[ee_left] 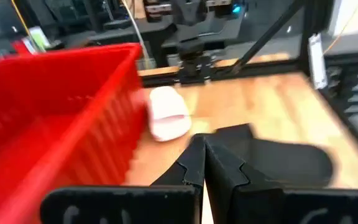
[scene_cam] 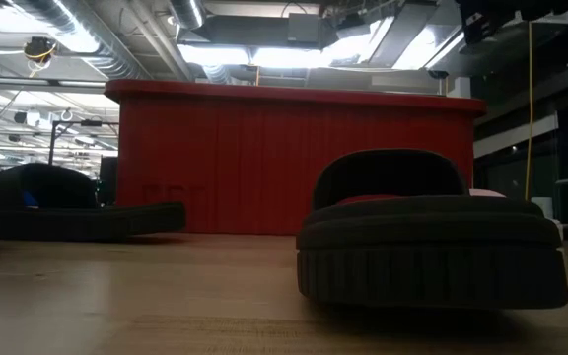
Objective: Pick and place slides into bin
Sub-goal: Put the top pink slide into the red bin
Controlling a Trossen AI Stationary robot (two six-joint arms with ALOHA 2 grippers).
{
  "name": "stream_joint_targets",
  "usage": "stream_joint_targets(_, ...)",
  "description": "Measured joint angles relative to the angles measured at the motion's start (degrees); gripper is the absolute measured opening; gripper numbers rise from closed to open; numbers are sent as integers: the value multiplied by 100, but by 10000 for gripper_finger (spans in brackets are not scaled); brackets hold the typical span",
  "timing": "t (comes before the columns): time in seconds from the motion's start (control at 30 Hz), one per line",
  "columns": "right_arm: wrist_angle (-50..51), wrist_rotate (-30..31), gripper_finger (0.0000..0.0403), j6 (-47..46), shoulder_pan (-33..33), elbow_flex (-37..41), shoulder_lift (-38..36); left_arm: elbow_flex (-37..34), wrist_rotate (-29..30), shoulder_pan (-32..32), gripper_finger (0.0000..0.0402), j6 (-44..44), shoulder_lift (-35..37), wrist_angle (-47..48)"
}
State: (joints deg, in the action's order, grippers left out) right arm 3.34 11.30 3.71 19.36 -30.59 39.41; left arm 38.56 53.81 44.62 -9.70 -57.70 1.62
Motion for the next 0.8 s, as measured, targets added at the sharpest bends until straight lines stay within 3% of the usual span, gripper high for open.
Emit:
stream_joint_targets(0.13, 50, 460, 1, -31, 486, 0, 263, 106, 1037, 706, 1, -86, -842, -624)
stream_joint_targets(0.23, -1, 689, 2, -37, 709, 0, 383, 626, 1728, 1086, 1, -66, -1373, -650)
stream_joint_targets(0.47, -284, 777, 3, -136, 1028, 2, 522, 2285, 1893, 1419, 2, 289, -2564, -120)
stream_joint_targets(0.8, -365, 774, 4, -47, 1495, 2, 549, 3957, 1985, 1499, 2, -1004, -3699, 1454)
